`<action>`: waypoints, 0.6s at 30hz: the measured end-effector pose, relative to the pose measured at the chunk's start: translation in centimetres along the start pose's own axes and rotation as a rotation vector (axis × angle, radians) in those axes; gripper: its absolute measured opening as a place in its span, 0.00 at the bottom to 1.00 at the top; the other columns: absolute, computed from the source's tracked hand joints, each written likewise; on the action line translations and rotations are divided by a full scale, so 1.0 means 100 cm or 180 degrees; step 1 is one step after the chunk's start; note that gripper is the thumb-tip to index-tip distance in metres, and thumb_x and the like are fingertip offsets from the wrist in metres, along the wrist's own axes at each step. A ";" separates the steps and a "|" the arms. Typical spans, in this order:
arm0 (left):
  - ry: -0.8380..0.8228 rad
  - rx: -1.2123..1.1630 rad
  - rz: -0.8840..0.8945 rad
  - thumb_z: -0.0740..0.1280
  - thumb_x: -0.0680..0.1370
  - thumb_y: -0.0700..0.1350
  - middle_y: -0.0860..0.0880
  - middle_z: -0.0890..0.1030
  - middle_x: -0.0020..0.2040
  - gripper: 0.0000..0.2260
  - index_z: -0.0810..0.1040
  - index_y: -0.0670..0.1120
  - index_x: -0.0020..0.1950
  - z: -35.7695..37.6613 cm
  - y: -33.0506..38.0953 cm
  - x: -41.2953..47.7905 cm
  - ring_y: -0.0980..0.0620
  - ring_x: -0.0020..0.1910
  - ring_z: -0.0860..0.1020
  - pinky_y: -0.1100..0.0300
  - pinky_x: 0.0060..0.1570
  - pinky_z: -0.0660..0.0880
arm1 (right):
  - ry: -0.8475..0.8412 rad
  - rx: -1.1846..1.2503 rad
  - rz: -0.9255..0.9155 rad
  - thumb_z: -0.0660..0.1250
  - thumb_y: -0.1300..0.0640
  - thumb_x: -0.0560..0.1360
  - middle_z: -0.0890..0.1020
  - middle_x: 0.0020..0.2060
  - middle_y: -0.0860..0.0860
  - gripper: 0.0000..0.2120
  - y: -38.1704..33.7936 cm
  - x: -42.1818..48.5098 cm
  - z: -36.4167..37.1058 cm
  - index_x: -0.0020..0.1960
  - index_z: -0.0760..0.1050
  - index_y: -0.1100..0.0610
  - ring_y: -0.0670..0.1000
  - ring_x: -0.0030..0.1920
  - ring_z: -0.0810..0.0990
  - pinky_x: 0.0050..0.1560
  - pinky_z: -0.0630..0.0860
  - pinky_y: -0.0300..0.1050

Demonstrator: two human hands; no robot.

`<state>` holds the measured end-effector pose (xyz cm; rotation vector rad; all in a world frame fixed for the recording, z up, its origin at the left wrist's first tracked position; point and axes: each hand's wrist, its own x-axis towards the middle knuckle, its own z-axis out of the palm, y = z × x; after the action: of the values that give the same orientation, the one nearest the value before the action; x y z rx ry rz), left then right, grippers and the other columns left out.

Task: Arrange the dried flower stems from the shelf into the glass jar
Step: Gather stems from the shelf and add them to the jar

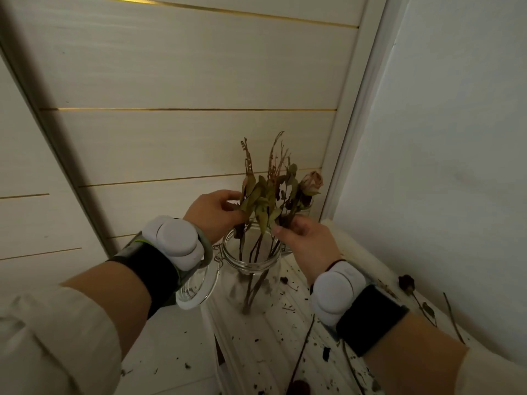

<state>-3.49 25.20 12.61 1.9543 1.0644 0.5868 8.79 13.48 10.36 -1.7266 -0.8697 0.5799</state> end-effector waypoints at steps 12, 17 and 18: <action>0.0509 0.0866 -0.0116 0.66 0.75 0.54 0.48 0.81 0.44 0.11 0.80 0.47 0.47 0.008 0.001 0.000 0.49 0.45 0.78 0.59 0.46 0.72 | 0.0342 -0.0228 0.0236 0.71 0.53 0.71 0.80 0.35 0.47 0.08 0.007 -0.006 0.006 0.45 0.82 0.57 0.48 0.39 0.77 0.48 0.74 0.43; 0.0436 0.0981 -0.0239 0.66 0.74 0.57 0.48 0.82 0.50 0.18 0.79 0.46 0.56 0.008 -0.005 -0.001 0.50 0.49 0.78 0.59 0.49 0.71 | 0.0283 -0.0259 0.0359 0.71 0.53 0.71 0.81 0.41 0.49 0.11 0.008 -0.007 0.002 0.50 0.81 0.57 0.48 0.44 0.78 0.45 0.72 0.39; 0.0412 0.0933 -0.0260 0.66 0.74 0.58 0.48 0.82 0.53 0.20 0.79 0.46 0.59 0.007 -0.005 -0.002 0.49 0.52 0.78 0.58 0.51 0.71 | 0.0252 -0.0244 0.0371 0.71 0.53 0.71 0.81 0.42 0.49 0.12 0.009 -0.009 0.000 0.52 0.81 0.56 0.48 0.44 0.78 0.43 0.71 0.37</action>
<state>-3.37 24.91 11.82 2.1331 1.3687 0.5422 8.50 12.61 9.51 -1.8667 -0.7476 0.5574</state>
